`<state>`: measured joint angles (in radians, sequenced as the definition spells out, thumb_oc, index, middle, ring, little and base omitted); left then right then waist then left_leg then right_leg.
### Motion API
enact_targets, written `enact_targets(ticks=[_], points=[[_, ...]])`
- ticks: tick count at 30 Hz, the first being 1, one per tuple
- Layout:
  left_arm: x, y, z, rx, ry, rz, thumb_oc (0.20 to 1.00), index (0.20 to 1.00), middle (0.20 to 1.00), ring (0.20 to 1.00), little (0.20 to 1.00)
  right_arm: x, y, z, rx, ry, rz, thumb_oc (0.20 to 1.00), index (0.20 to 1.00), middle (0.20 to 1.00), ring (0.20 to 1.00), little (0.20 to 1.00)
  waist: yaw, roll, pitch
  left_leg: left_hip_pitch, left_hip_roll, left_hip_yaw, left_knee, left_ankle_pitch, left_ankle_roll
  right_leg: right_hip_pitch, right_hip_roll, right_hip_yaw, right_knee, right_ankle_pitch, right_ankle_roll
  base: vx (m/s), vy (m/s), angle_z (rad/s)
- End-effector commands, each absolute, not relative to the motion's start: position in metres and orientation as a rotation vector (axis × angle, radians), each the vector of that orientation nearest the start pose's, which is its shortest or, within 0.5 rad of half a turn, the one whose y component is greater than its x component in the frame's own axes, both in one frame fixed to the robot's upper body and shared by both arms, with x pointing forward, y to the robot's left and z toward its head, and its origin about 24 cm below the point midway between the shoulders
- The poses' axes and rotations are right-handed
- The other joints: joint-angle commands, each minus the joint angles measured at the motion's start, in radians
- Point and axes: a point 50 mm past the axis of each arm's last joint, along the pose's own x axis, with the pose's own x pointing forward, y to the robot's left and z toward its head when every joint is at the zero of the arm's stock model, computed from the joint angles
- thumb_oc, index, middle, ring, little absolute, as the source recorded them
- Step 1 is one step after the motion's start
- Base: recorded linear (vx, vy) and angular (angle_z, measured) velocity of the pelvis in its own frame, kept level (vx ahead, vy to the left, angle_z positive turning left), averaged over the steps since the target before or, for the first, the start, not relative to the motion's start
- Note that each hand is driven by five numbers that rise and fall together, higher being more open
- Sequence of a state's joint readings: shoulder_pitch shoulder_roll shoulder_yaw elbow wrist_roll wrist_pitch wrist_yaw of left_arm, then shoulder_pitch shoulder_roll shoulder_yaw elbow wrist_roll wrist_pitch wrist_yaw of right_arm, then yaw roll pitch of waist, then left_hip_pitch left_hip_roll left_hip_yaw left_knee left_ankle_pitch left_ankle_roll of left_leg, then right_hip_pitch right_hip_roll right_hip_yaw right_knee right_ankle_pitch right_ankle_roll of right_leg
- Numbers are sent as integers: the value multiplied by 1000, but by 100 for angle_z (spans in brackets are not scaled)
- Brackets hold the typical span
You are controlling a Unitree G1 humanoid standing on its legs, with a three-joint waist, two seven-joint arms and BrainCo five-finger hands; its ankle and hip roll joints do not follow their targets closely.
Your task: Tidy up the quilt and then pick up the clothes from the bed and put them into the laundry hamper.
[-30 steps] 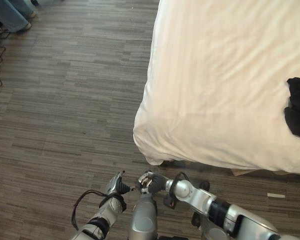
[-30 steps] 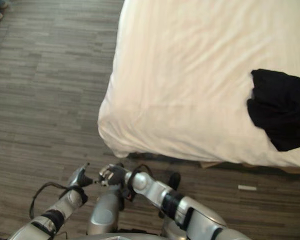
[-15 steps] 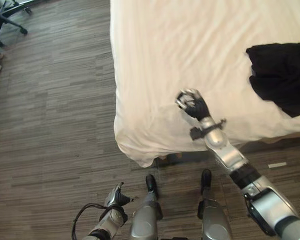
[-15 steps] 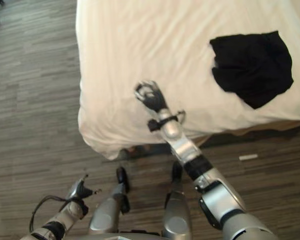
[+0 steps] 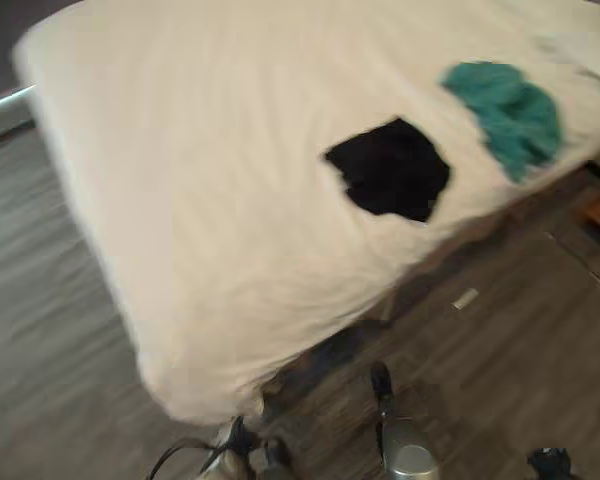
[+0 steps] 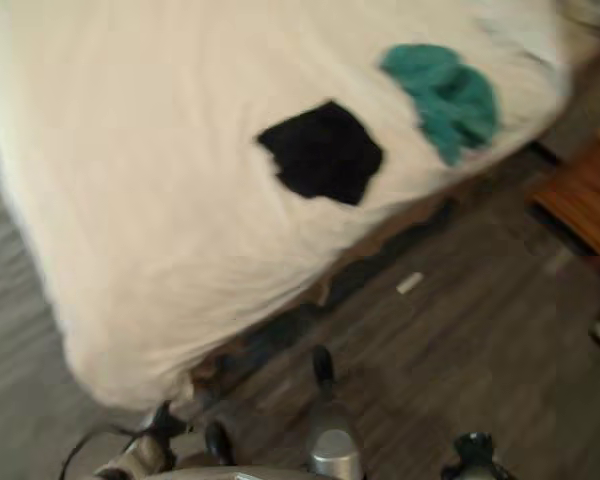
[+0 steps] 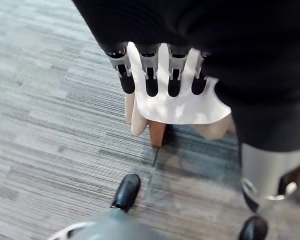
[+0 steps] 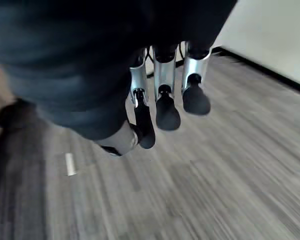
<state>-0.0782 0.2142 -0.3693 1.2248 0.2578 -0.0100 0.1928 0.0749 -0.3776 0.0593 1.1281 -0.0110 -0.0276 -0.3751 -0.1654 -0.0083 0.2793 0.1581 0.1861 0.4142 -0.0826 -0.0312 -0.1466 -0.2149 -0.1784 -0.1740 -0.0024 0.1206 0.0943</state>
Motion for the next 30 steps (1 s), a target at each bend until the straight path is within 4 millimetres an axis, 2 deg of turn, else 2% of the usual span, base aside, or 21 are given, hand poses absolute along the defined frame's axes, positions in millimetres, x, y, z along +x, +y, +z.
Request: enact_targets(ticks=[1, 3, 5, 7, 8, 9, 10, 12, 15, 17, 19, 20, 21, 22, 23, 24, 25, 26, 27, 28, 30], points=[[143, 221, -149, 823, 1026, -165, 1000, 1000, 1000, 1000, 1000, 111, -276, -137, -585, 1028, -321, 1000, 1000, 1000, 1000, 1000, 48, 22, -34, -7, 35, -18, 8, 8, -11, 23, -105, -268, 236, -134, 79, 244, -312, -200], [135, 223, -151, 849, 1049, -171, 1000, 1000, 1000, 1000, 1000, 102, -263, -145, -552, 1067, -285, 1000, 1000, 1000, 1000, 1000, 39, 10, -81, 24, 75, 49, 13, 37, -38, 55, -61, -258, 175, -151, 69, 309, -313, -182], [136, 222, -151, 854, 1047, -174, 1000, 1000, 1000, 1000, 1000, 103, -259, -146, -541, 1063, -272, 1000, 1000, 1000, 1000, 1000, 31, 17, -93, 26, 102, 57, 51, 67, -48, 62, -13, -219, 148, -163, 55, 210, -221, -162], [142, 218, -149, 867, 1011, -197, 1000, 1000, 1000, 1000, 1000, 104, -257, -146, -544, 1060, -238, 1000, 1000, 1000, 1000, 1000, 32, 16, -88, -7, 141, -8, 263, 133, -36, 105, 68, -155, 106, -200, 13, 363, -305, -125], [153, 214, -145, 888, 953, -199, 1000, 1000, 1000, 1000, 1000, 120, -250, -142, -566, 1007, -178, 1000, 1000, 1000, 1000, 1000, 64, -39, -64, -139, 3, -239, 529, 104, 37, 131, 99, -66, 79, -177, -36, 503, -289, -101], [161, 213, -141, 901, 914, -200, 1000, 1000, 1000, 1000, 1000, 126, -246, -141, -592, 986, -140, 1000, 1000, 1000, 1000, 1000, 97, -63, -49, -193, -102, -359, 595, 46, 67, 164, 113, 16, 67, -181, -42, 506, -235, -232], [167, 213, -138, 916, 887, -200, 1000, 1000, 1000, 1000, 1000, 130, -243, -141, -610, 974, -116, 1000, 1000, 1000, 1000, 1000, 118, -79, -39, -245, -140, -399, 636, 11, 81, 194, 121, 66, 51, -188, -39, 412, -62, -306], [172, 211, -136, 887, 865, -174, 1000, 1000, 1000, 1000, 1000, 140, -242, -138, -642, 947, -86, 1000, 1000, 1000, 1000, 1000, 156, -97, -26, -369, -144, -418, 688, -22, 91, 254, 110, 143, 12, -197, -25, 394, 38, -299], [174, 209, -135, 846, 855, -146, 1000, 1000, 1000, 1000, 1000, 152, -236, -135, -669, 916, -36, 1000, 1000, 1000, 1000, 1000, 217, -75, -47, -401, -180, -454, 396, 4, 85, 328, 130, 249, -30, -224, -7, 522, 190, -173], [171, 212, -136, 863, 867, -150, 1000, 1000, 1000, 1000, 1000, 156, -237, -133, -661, 898, -39, 1000, 1000, 1000, 1000, 1000, 234, -47, -62, -446, -129, -428, 219, 120, 55, 395, 150, 270, -23, -270, -6, 642, 205, -186], [163, 217, -139, 892, 904, -170, 1000, 1000, 1000, 1000, 1000, 152, -235, -136, -652, 915, -36, 1000, 1000, 1000, 1000, 1000, 250, -49, -79, -397, -115, -391, 153, 121, 66, 426, 157, 286, 50, -316, -9, 611, 149, -138], [162, 219, -140, 907, 914, -174, 1000, 1000, 1000, 1000, 1000, 147, -233, -139, -644, 932, -31, 1000, 1000, 1000, 1000, 1000, 254, -65, -85, -374, -144, -393, 174, 104, 89, 425, 148, 287, 144, -308, 13, 592, 150, -93], [160, 220, -140, 911, 924, -174, 1000, 1000, 1000, 1000, 1000, 144, -232, -140, -641, 950, -29, 1000, 1000, 1000, 1000, 1000, 247, -68, -85, -342, -169, -392, 180, 83, 107, 384, 136, 271, 277, -244, 53, 712, 172, -97], [158, 223, -141, 900, 944, -162, 1000, 1000, 1000, 1000, 1000, 142, -232, -141, -634, 960, -21, 1000, 1000, 1000, 1000, 1000, 212, -42, -54, -257, -167, -396, 172, 53, 131, 225, 114, 243, 594, -40, 116, 467, 119, -42], [158, 222, -141, 899, 943, -162, 1000, 1000, 1000, 1000, 1000, 143, -232, -141, -635, 960, -22, 1000, 1000, 1000, 1000, 1000, 214, -38, -57, -261, -163, -396, 171, 56, 130, 220, 118, 244, 592, -35, 115, 459, 171, -25], [159, 224, -140, 897, 940, -155, 1000, 1000, 1000, 1000, 1000, 148, -230, -138, -627, 929, -30, 1000, 1000, 1000, 1000, 1000, 190, -6, -42, -217, -139, -407, 150, 51, 136, 143, 142, 231, 679, -15, 108, 152, 73, -1], [159, 224, -140, 895, 940, -155, 1000, 1000, 1000, 1000, 1000, 149, -231, -138, -628, 929, -30, 1000, 1000, 1000, 1000, 1000, 188, -12, -39, -214, -145, -407, 149, 50, 136, 138, 136, 231, 696, -25, 107, 492, 169, 65], [159, 226, -140, 907, 936, -166, 1000, 1000, 1000, 1000, 1000, 150, -230, -137, -624, 914, -28, 1000, 1000, 1000, 1000, 1000, 157, 11, -24, -138, -146, -418, 107, 26, 144, 42, 120, 172, 708, -93, 81, 323, 84, 117], [159, 226, -140, 906, 936, -166, 1000, 1000, 1000, 1000, 1000, 150, -230, -137, -624, 914, -28, 1000, 1000, 1000, 1000, 1000, 156, 13, -25, -140, -144, -420, 106, 28, 143, 42, 122, 170, 705, -90, 80, 766, 95, 130], [158, 229, -140, 922, 935, -177, 1000, 1000, 1000, 1000, 1000, 146, -230, -138, -616, 920, -23, 1000, 1000, 1000, 1000, 1000, 124, 8, -35, -72, -161, -441, 60, -3, 133, -17, 147, 135, 539, -134, 65, 681, -35, 86], [154, 230, -141, 935, 946, -192, 1000, 1000, 1000, 1000, 1000, 140, -234, -139, -597, 942, -48, 1000, 1000, 1000, 1000, 1000, 85, -14, -43, 12, -191, -477, 23, -51, 117, -44, 129, 112, 240, -127, 68, 918, -89, 74]])
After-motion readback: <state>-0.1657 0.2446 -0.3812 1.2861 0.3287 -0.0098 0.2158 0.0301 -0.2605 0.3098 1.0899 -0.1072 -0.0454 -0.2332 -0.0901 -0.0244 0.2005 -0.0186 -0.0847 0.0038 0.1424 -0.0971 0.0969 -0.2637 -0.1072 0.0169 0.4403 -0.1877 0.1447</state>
